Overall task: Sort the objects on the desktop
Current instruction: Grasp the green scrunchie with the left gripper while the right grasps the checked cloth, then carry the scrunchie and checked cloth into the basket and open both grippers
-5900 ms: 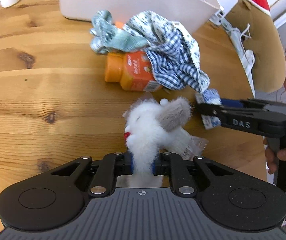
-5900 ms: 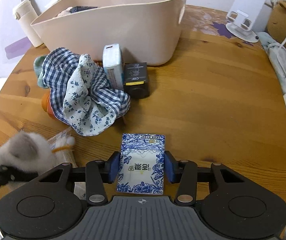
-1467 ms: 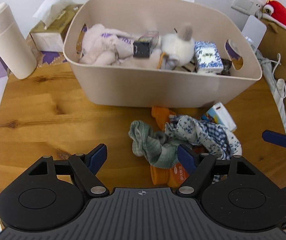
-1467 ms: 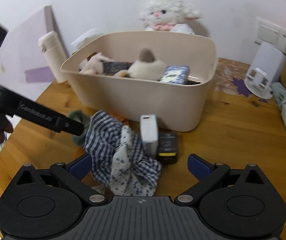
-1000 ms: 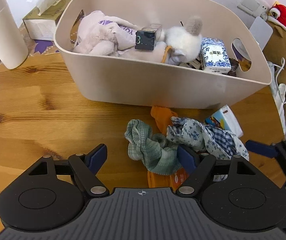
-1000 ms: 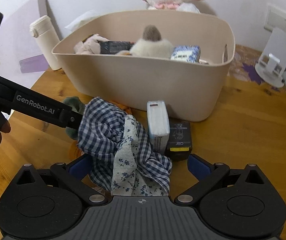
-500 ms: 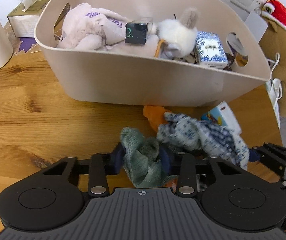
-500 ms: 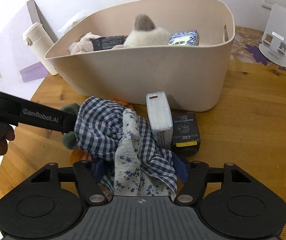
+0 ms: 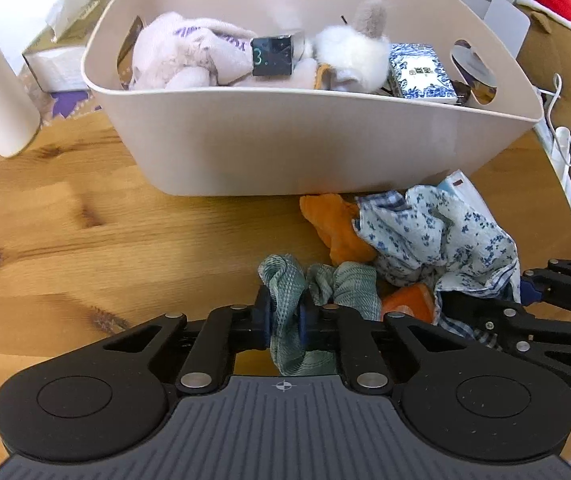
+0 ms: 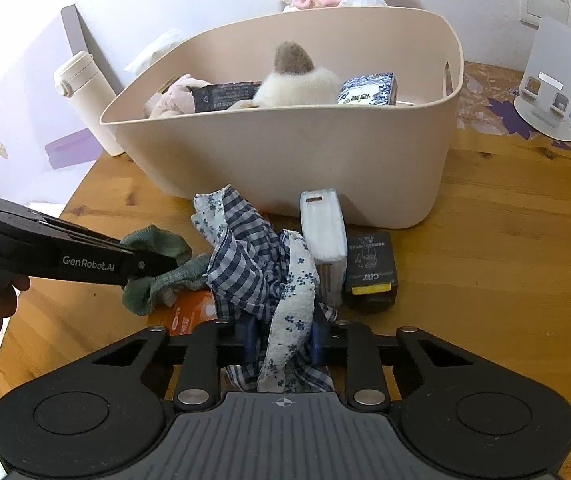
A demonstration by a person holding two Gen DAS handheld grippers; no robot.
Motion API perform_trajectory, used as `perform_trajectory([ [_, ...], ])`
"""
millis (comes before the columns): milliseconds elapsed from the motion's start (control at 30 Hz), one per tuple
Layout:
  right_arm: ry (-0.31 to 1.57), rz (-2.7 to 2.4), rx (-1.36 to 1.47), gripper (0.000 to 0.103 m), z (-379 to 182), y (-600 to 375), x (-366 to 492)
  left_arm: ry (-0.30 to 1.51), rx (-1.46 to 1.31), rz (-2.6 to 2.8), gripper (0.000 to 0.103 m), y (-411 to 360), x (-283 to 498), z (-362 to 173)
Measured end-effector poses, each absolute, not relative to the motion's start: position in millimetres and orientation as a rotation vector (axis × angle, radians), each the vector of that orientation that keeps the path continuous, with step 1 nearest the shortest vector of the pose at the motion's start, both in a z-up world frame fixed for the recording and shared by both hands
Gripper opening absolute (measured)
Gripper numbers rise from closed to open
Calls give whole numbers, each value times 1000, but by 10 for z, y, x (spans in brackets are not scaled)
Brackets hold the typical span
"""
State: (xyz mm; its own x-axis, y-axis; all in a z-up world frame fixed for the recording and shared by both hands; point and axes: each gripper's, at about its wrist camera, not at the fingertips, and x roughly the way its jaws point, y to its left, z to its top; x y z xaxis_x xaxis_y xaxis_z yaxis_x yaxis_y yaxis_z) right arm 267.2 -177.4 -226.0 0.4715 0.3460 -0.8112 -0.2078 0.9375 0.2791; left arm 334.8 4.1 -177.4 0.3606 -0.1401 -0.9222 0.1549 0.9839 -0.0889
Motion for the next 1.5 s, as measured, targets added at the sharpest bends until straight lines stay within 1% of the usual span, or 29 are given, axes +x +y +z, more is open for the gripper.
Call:
perform_trajectory([
  [533,987,344,139,20,-2084,-1943,2359,1132,-3,-172,10,67,3096,-1661],
  [967,924,321,118,20,-1810,-2230,2130,1080,-15,-141,10,59,2857,-1354],
  [1500,809,270,120,20,-1448,-2609,2095,1007,-13,-122,9,54,2690,-896],
])
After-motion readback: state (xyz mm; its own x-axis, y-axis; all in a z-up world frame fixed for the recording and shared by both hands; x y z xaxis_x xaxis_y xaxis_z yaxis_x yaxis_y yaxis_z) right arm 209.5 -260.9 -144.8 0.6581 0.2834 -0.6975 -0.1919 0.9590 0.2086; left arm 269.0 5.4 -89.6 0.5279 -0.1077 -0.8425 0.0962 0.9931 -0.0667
